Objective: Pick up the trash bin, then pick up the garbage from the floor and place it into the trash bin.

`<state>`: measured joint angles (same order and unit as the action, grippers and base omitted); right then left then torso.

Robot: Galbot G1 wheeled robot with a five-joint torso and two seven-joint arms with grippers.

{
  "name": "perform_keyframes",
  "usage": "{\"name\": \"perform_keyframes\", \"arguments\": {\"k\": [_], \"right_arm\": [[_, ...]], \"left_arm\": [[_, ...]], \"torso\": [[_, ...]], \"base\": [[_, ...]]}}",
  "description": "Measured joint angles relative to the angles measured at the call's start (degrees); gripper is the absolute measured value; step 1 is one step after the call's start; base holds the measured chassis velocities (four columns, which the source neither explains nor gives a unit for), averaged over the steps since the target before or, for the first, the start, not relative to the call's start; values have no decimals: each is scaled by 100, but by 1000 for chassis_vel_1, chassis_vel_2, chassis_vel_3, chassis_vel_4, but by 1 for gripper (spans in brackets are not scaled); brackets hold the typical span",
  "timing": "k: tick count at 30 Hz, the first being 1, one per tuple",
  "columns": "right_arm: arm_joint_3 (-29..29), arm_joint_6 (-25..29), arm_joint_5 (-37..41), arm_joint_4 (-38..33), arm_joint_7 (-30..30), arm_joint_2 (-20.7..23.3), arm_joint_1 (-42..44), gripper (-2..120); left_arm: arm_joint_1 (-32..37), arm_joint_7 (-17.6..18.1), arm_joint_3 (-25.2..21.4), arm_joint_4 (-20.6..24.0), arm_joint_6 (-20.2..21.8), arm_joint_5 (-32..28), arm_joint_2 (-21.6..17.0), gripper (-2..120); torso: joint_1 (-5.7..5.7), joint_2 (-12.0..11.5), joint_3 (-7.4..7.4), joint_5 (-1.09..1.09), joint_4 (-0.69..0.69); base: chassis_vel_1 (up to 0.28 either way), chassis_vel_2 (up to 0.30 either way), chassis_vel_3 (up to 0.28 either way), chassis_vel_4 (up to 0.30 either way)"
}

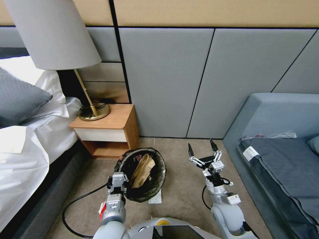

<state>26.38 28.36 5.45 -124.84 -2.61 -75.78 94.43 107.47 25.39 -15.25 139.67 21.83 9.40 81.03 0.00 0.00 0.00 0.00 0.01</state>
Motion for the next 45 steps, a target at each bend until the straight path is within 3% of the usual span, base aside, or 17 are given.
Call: {"name": "perform_keyframes", "arguments": {"k": [34, 45], "right_arm": [[-305, -579, -177, -44, 242, 206, -50, 100], [-387, -848, -113, -59, 431, 310, 46, 100]], "left_arm": [[29, 80, -23, -1, -109, 28, 33, 1], [14, 92, -7, -8, -118, 26, 20, 1]], "torso": [[0, 0, 0, -1, -2], [0, 0, 0, 0, 0]], "base": [[112, 115, 113, 112], [17, 10, 8, 7]]}}
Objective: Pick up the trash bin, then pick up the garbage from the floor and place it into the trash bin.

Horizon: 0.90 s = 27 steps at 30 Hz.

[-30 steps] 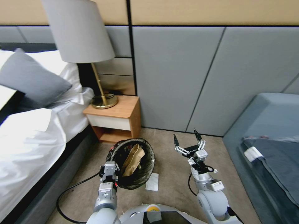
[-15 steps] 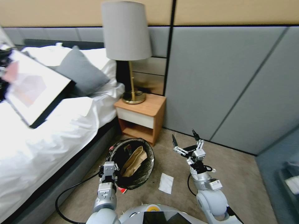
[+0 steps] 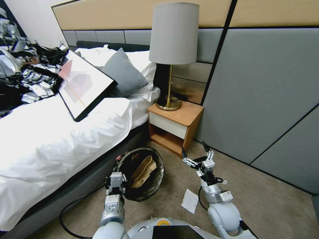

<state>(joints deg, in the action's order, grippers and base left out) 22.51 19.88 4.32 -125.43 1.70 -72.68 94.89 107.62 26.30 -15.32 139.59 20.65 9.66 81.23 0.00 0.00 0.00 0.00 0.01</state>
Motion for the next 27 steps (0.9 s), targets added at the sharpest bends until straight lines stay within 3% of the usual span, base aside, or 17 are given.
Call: {"name": "perform_keyframes", "arguments": {"k": [3, 5, 6, 8, 12, 14, 18, 27], "right_arm": [[-35, -209, 41, -30, 101, 33, 42, 100], [-112, -896, 154, -146, 444, 187, 175, 100], [-112, -896, 154, -146, 444, 187, 175, 100], [-230, -1571, 360, -172, 770, 479, 286, 100], [-355, -2100, 565, -80, 1030, 858, 327, 100], [-488, -2734, 1018, 13, 1358, 1303, 388, 100], [-604, -3256, 1652, 240, 1505, 1713, 453, 100], [-808, -3649, 2031, 839, 1444, 1977, 423, 100]], "left_arm": [[2, -1, 0, 3, 0, 0, -2, 1], [4, -1, -11, 20, -1, 0, -1, 1], [4, -1, -11, 20, -1, 0, -1, 1], [-2, -1, -21, 24, -1, 0, 4, 1], [-9, -1, -20, 26, -1, -2, 17, 1], [-15, 1, -20, 26, 0, -7, 23, 1], [-46, 2, -20, 16, 6, -19, 35, 1], [-97, 3, 1, -22, 26, -42, 61, 1]], "torso": [[0, 0, 0, 0, -1], [0, 0, 0, 0, -1], [0, 0, 0, 0, -1], [0, 0, 0, 0, 0], [0, 0, 0, 1, -1], [0, 0, 0, 0, -2], [0, 0, 0, 0, -1], [0, 0, 0, 1, -1]], "base": [[0, 0, 0, 0], [0, 0, 0, 0], [0, 0, 0, 0], [0, 0, 0, 0], [0, 0, 0, 0], [0, 0, 0, 0], [0, 0, 0, 0], [0, 0, 0, 0]]}}
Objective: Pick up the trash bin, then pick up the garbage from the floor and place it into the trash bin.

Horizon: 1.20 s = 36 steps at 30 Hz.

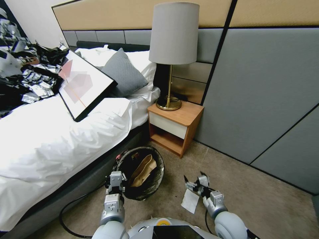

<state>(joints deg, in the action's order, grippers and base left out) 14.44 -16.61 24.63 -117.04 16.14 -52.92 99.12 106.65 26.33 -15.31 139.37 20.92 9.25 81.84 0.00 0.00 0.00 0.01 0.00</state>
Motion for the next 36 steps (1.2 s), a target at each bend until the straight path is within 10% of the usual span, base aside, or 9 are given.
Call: {"name": "perform_keyframes", "arguments": {"k": [36], "right_arm": [[-1004, 24, 209, 2467, -818, -265, -1311, 99]], "left_arm": [[57, 10, -4, -27, -7, 39, 87, 1]], "torso": [[0, 0, 0, -1, 0]], "base": [[0, 0, 0, 0]]}}
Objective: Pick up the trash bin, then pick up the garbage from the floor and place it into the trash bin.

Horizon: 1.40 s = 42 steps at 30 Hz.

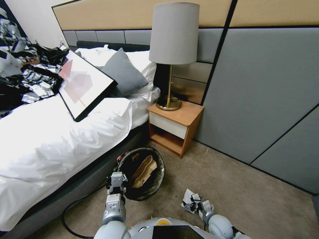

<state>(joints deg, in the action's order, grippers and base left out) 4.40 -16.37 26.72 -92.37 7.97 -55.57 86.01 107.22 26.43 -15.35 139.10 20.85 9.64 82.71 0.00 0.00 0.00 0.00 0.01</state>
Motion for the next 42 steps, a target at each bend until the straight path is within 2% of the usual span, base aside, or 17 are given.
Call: {"name": "perform_keyframes", "arguments": {"k": [7, 9, 11, 14, 16, 17, 18, 20, 21, 23, 25, 28, 30, 31, 33, 35, 42], "right_arm": [[50, 115, -56, 223, -63, -26, 1, 92], [74, 173, -84, 319, -105, -34, -16, 84], [86, 190, -89, 337, -124, -35, -21, 82], [99, 211, -95, 351, -148, -41, -28, 68], [102, 217, -95, 350, -150, -43, -30, 65], [122, 226, -96, 345, -150, -43, -36, 57], [122, 226, -96, 345, -150, -43, -36, 57], [130, 253, -103, 343, -154, -43, -43, 47], [130, 253, -103, 343, -154, -43, -43, 47], [138, 286, -124, 359, -162, -43, -53, 35], [139, 302, -132, 373, -164, -45, -60, 32], [143, 360, -170, 424, -182, -61, -83, 18], [144, 367, -176, 429, -185, -63, -86, 17], [146, 395, -202, 447, -197, -75, -94, 8], [147, 413, -222, 453, -204, -81, -96, 4], [155, 433, -253, 456, -212, -88, -96, 0], [194, 519, -351, 462, -236, -92, -97, 0]], "left_arm": [[-7, 4, -1, 1, 0, 0, 2, 1], [-1, 10, 0, 1, 0, 0, 4, 1], [4, 12, 0, 1, 0, 0, 4, 1], [5, 17, -13, 14, 0, -4, -1, 1], [3, 19, -16, 14, 0, -6, -1, 1], [0, 22, -15, 14, 0, -7, -1, 1], [0, 22, -15, 14, 0, -7, -1, 1], [-2, 26, -7, 14, 1, -7, 3, 1], [-2, 26, -7, 14, 1, -7, 3, 1], [-2, 30, -8, 14, 2, -8, 3, 1], [-3, 33, -11, 15, 2, -9, 3, 1], [-3, 34, -12, 14, 3, -13, 3, 1], [-3, 34, -12, 14, 3, -13, 2, 1], [-3, 36, -12, 15, 3, -14, 1, 1], [-5, 37, -12, 14, 3, -15, 1, 1], [-11, 38, -12, 14, 5, -17, -2, 1], [-22, 42, -6, 6, 6, -22, -3, 1]], "torso": [[0, 0, 0, 0, 0], [0, 0, 0, 0, 0], [0, 0, 0, 0, 0], [0, 0, 0, 0, 0], [0, 0, 0, 1, 0], [0, 0, 0, 0, -1], [0, 0, 0, 0, -1], [0, 0, 0, 0, -1], [0, 0, 0, 0, -1], [0, 0, 0, 0, 0], [0, 0, 0, 0, 0], [0, 0, 0, 0, 0], [0, 0, 0, 0, 0], [0, 0, 0, 0, -1], [0, 0, 0, 0, 0], [0, 0, 0, 0, 0], [0, 0, 0, 0, 0]], "base": [[0, 0, 0, 0], [0, 0, 0, 0], [0, 0, 0, 0], [0, 0, 0, 0], [0, 0, 0, 0], [0, 0, 0, 0], [0, 0, 0, 0], [0, 0, 0, 0], [0, 0, 0, 0], [0, 0, 0, 0], [0, 0, 0, 0], [0, 0, 0, 0], [0, 0, 0, 0], [0, 0, 0, 0], [0, 0, 0, 0], [0, 0, 0, 0], [0, 0, 0, 0]]}}
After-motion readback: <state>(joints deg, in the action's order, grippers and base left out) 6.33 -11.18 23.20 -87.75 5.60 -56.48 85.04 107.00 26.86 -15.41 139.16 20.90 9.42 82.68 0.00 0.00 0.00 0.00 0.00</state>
